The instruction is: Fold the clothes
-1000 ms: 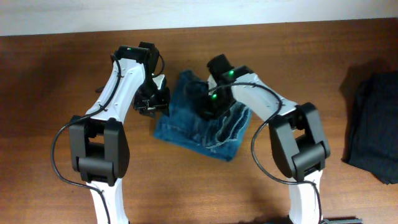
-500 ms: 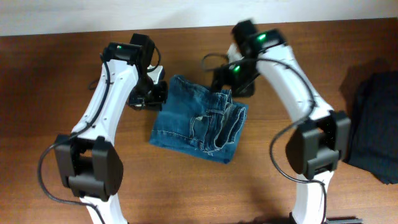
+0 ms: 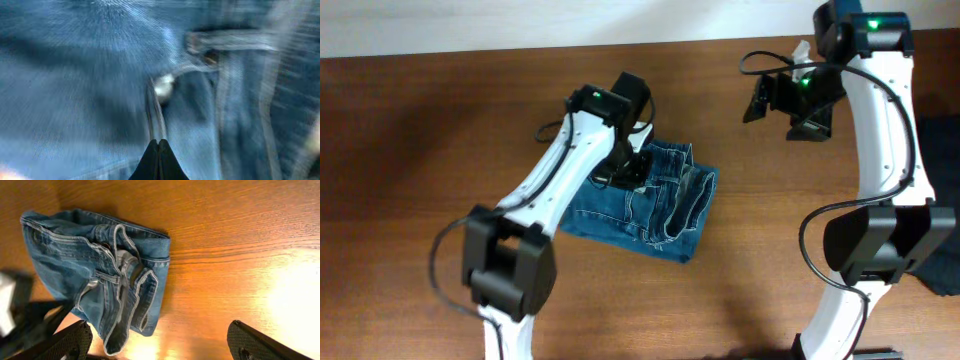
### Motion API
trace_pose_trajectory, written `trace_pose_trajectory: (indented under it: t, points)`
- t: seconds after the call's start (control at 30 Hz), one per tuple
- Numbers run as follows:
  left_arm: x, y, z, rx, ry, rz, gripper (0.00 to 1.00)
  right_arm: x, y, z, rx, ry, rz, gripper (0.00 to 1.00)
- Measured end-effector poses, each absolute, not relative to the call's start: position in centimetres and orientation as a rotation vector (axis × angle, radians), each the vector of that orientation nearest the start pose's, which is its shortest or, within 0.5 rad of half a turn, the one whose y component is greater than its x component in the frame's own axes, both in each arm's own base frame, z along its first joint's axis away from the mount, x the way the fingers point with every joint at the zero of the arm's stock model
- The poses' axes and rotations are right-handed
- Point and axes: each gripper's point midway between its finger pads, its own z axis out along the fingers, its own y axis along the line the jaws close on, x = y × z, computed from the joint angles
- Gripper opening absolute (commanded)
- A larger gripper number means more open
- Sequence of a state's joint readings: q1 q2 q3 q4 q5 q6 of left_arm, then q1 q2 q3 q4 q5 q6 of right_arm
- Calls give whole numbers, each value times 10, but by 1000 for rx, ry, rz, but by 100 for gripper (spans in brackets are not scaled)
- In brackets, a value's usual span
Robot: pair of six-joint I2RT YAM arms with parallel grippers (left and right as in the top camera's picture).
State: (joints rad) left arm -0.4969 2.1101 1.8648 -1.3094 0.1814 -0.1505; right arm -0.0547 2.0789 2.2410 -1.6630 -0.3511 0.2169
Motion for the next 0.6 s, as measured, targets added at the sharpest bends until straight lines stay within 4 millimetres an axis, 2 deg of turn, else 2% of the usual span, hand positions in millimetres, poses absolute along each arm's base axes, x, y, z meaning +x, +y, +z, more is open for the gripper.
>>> trace_pose_trajectory:
  t: [0.1,0.2,0.4,0.53,0.6]
  points:
    - [350,-224,52,545,3203,-237,1,398,37,208,374,3033,548,91]
    - [352,-224,33,542,3233,-225,1,397,37,208,355,3036,548,91]
    - [362,-221,22,476,3260,-309,1,396,37,208,344,3041,547,91]
    - [382,-207,18,320,3251,-431,1,393,37,208,346,3052,549,91]
    - [396,-190,15,227,3238,-470,0,393,37,208,343,3055,549,91]
